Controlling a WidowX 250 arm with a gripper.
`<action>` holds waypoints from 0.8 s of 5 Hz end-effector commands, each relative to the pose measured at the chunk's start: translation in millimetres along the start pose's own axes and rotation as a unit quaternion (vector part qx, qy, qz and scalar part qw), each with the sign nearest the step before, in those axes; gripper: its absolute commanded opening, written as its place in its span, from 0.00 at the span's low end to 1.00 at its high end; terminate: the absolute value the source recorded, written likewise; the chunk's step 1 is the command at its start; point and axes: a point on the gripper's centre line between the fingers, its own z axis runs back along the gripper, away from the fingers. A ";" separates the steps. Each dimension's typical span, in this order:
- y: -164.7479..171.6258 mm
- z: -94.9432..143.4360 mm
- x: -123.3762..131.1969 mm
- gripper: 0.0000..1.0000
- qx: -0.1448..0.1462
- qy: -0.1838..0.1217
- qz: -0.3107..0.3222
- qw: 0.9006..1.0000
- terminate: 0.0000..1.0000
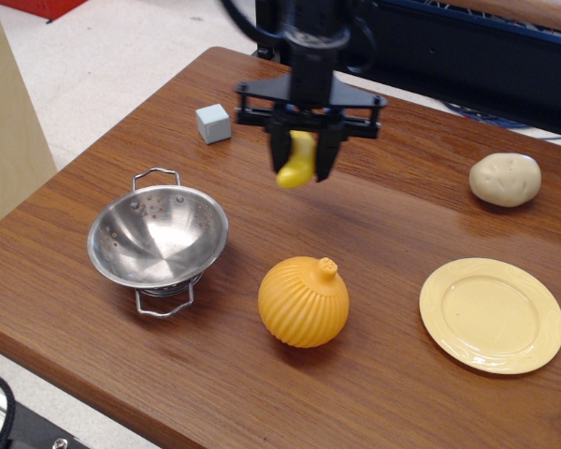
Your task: Put banana in colander
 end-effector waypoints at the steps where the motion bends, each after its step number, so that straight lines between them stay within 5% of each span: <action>1: 55.0 27.7 -37.3 0.00 -0.011 -0.023 -0.027 0.999 0.00; 3: 79.6 7.6 -54.7 0.00 0.018 -0.041 -0.029 0.999 0.00; 4: 79.0 2.2 -54.4 1.00 0.026 -0.030 -0.019 0.999 0.00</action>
